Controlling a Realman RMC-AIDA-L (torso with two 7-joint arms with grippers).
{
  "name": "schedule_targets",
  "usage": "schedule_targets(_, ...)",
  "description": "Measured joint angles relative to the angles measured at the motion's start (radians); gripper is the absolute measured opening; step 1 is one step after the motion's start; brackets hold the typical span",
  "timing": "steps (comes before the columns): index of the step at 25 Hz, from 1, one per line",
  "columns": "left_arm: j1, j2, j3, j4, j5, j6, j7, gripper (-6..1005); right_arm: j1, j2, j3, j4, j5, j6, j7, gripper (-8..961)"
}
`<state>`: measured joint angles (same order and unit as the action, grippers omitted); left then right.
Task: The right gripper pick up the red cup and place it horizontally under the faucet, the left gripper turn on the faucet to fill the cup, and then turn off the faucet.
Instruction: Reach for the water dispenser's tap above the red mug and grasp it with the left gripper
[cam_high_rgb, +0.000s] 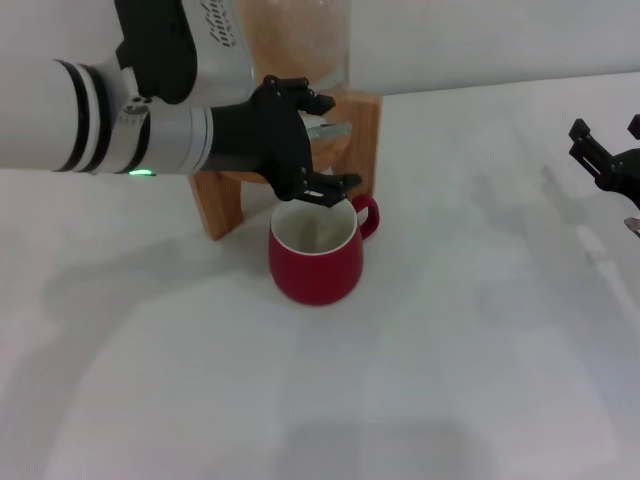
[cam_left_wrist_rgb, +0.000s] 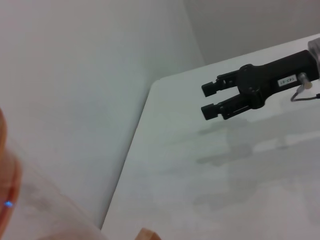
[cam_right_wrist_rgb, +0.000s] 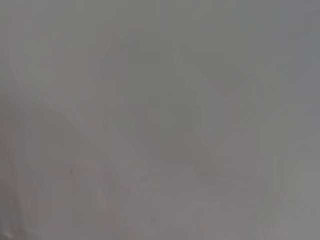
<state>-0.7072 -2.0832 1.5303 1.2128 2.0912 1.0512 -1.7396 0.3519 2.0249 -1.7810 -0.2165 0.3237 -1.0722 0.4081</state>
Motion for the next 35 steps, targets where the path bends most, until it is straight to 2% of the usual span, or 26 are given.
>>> schedule_targets(35,-0.023,0.000,0.000,-0.042,-0.020,-0.017,0.057,881,-0.001,0.000,0.000,-0.001,0.003,0.000,0.000,845)
